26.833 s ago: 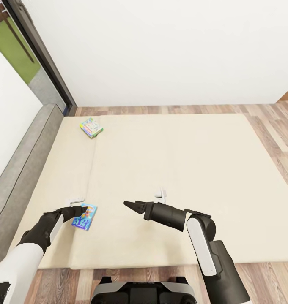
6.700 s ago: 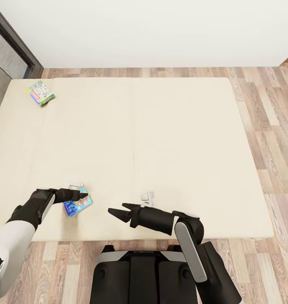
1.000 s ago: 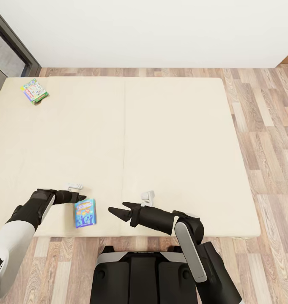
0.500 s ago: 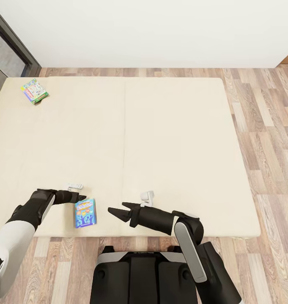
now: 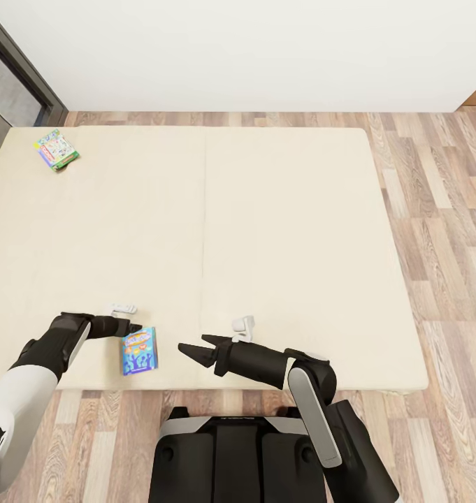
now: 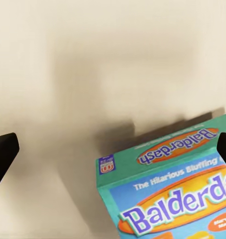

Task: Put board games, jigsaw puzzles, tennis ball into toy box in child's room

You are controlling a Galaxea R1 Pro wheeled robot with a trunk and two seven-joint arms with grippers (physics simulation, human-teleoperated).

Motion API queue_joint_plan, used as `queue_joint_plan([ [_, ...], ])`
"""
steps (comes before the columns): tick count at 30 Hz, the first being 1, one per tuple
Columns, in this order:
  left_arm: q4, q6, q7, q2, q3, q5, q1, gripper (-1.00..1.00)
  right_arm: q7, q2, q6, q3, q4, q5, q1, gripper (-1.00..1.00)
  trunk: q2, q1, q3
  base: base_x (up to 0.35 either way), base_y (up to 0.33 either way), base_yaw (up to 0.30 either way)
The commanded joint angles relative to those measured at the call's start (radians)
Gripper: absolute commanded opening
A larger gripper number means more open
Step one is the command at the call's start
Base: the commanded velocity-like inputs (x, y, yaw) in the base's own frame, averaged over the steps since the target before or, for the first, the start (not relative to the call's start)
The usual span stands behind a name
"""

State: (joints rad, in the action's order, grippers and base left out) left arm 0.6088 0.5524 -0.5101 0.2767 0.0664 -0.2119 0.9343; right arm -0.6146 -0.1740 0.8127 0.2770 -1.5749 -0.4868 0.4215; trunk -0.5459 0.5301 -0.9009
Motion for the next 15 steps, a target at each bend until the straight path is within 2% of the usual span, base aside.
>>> queue_joint_plan([
  [1, 0.001, 0.006, -0.010, -0.001, 0.005, -0.010, 0.000, 1.00, -0.001, 0.000, 0.006, -0.001, 0.000, -0.003, 0.000, 1.00, -0.001, 0.000, -0.001, -0.004, -0.006, 0.000],
  [15, 0.002, 0.031, -0.011, -0.001, 0.005, -0.011, 0.000, 1.00, -0.001, 0.000, 0.006, -0.001, 0.000, -0.002, 0.000, 1.00, -0.001, 0.000, -0.001, -0.001, -0.001, 0.000],
])
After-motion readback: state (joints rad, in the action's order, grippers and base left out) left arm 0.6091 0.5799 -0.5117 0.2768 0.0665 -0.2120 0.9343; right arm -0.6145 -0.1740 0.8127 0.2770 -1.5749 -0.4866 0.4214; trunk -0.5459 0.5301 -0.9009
